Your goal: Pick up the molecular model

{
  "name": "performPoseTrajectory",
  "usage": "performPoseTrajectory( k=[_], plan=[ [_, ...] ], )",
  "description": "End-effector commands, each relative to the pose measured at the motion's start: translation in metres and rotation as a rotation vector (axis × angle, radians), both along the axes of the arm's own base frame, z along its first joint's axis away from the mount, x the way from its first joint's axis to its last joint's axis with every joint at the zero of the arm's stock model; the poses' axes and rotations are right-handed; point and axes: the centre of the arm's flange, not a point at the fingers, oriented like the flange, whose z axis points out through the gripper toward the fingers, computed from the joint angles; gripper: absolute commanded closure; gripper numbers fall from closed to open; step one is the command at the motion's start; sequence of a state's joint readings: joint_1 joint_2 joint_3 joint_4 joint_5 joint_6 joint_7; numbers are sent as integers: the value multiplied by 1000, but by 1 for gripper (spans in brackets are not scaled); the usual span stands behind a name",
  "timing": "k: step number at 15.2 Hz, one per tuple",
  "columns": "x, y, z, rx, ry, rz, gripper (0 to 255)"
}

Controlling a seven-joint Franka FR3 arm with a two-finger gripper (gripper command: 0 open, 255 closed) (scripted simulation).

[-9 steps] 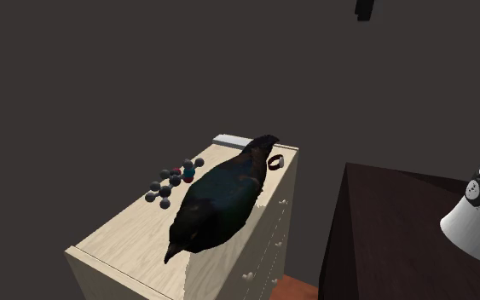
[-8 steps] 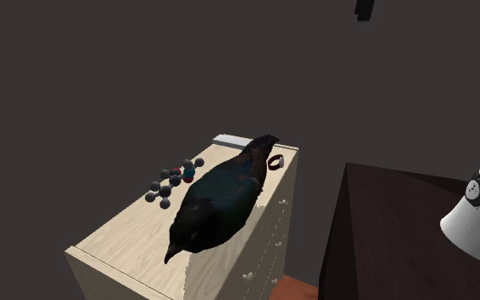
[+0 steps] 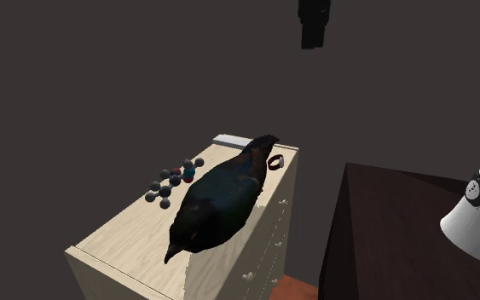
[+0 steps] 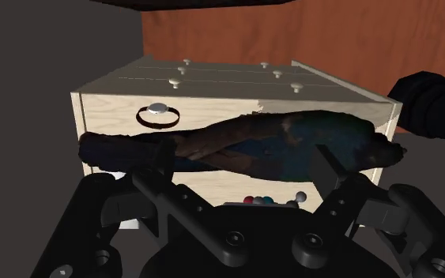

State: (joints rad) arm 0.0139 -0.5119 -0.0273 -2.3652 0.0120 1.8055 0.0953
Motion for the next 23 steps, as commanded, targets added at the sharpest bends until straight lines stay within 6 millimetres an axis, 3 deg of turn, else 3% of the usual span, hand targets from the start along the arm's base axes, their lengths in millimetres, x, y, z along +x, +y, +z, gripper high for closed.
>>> performPoseTrajectory(
  k=[1,12,23],
  plan=[
    [25,9,-14,-10,17,8,0],
    [150,50,-103,-67,110,48,0],
    [265,89,-206,-124,203,89,0]
  ],
)
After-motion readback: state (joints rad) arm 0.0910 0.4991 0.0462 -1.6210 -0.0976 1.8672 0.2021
